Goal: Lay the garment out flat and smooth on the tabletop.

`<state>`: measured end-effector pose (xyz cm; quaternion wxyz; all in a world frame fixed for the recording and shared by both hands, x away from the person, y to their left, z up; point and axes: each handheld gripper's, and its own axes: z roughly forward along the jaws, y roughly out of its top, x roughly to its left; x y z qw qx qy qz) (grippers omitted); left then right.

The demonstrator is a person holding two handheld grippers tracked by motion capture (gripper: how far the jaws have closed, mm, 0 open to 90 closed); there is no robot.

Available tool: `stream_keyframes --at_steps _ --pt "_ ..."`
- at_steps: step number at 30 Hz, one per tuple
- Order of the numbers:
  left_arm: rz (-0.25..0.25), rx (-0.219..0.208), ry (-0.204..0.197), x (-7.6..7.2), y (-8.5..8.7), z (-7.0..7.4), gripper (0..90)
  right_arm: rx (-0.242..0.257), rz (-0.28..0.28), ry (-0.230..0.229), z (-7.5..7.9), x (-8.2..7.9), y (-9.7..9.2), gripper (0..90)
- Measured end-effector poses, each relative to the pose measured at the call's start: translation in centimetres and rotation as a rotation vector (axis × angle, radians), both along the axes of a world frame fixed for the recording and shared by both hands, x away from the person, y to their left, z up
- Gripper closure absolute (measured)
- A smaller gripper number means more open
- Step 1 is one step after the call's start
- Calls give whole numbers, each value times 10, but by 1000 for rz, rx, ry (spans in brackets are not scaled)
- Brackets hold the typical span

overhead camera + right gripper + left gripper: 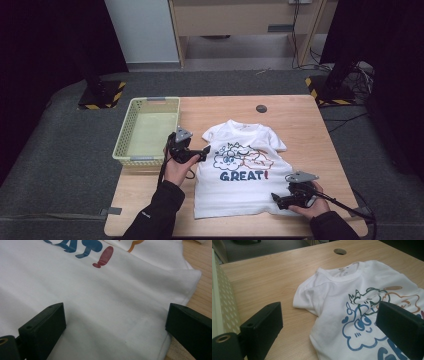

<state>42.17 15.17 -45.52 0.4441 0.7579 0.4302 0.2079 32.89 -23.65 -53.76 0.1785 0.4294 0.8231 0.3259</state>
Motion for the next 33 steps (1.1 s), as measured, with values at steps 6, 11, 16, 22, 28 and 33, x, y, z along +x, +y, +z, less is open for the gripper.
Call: stream_keyframes --at_steps 6,11,16,22,28,33 --pt "12 15 -12 13 -8 2 78 1 -5 -2 0 0 0 30" --pt "29 21 -2 25 -13 1 85 0 -2 2 0 -1 0 30" --pt "35 41 2 36 -19 0 92 -1 -2 2 0 -1 0 30" --pt "59 49 1 47 -27 -2 108 -2 -5 5 0 -1 0 29" --pt "86 63 4 61 -30 -6 124 -3 -6 5 0 -2 0 29" --pt "112 47 24 72 -26 -14 138 -2 -6 4 0 -2 0 29"
